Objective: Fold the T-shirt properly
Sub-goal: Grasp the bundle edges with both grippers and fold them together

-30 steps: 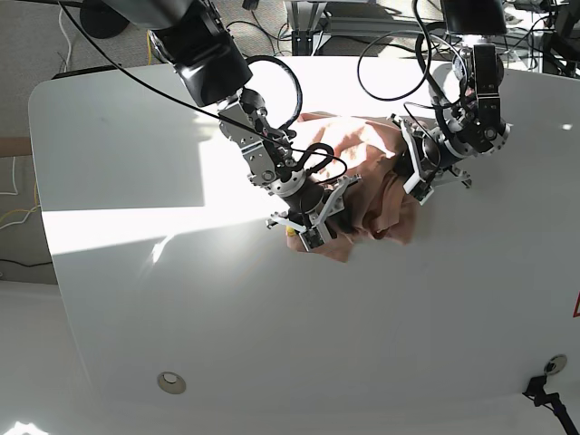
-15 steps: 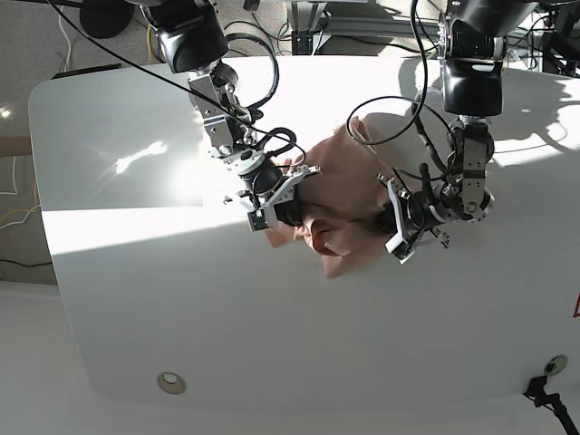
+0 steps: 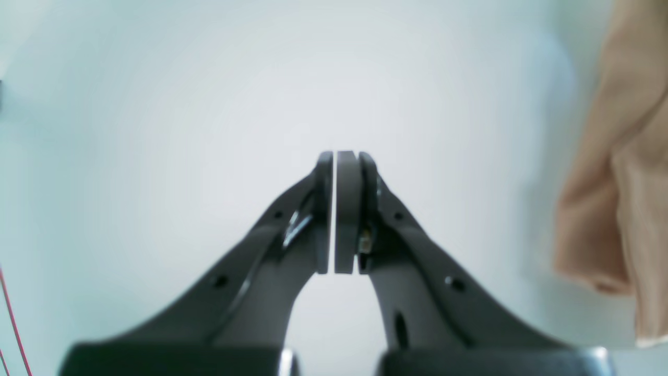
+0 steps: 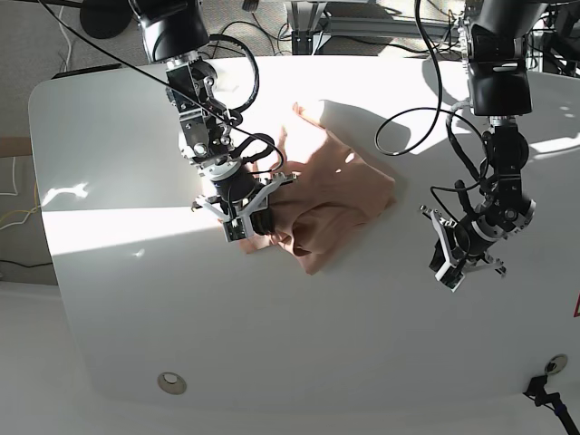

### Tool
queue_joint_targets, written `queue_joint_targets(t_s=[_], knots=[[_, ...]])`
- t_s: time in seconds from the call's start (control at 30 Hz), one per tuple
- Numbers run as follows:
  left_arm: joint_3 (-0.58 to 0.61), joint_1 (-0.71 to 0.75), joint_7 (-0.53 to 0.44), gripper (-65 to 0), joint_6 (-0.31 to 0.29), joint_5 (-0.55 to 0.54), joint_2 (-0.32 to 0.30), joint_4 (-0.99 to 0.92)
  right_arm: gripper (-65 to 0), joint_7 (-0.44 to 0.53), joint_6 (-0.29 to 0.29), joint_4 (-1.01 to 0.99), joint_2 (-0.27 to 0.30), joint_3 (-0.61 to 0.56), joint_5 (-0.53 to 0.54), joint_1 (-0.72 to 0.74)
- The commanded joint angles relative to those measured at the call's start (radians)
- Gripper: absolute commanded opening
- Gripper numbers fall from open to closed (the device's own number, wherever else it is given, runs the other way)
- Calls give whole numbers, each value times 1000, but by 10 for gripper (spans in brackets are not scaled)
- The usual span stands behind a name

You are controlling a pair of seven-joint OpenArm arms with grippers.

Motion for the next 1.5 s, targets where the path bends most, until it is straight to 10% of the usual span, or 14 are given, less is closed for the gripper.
queue_joint_targets(t_s=[0.0, 0.43, 0.67, 0.87, 1.1, 1.3, 1.47], knots=[[-25, 3, -11, -650, -1, -8, -3, 88, -650, -11, 18, 86, -16, -5, 12, 30], [-25, 285, -8, -650, -1, -2, 110, 336, -645, -70, 18, 40, -58, -8, 12, 38], [-25, 296, -8, -650, -1, -2, 110, 338, -258, -34, 18, 2, -56, -5, 10, 42], [43, 331, -6, -650, -1, -2, 126, 340, -240, -68, 18, 160, -51, -4, 10, 73], [148, 356, -6, -650, -1, -1, 153, 332, -255, -113, 25, 158, -56, -36, 17, 91], [159, 351, -6, -650, -1, -1, 196, 298, -650, -111, 25, 59, -73, -71, 18, 87], [159, 322, -6, -650, -1, -1, 201, 244, -650, -73, 91, -113, -73, -68, 18, 122]])
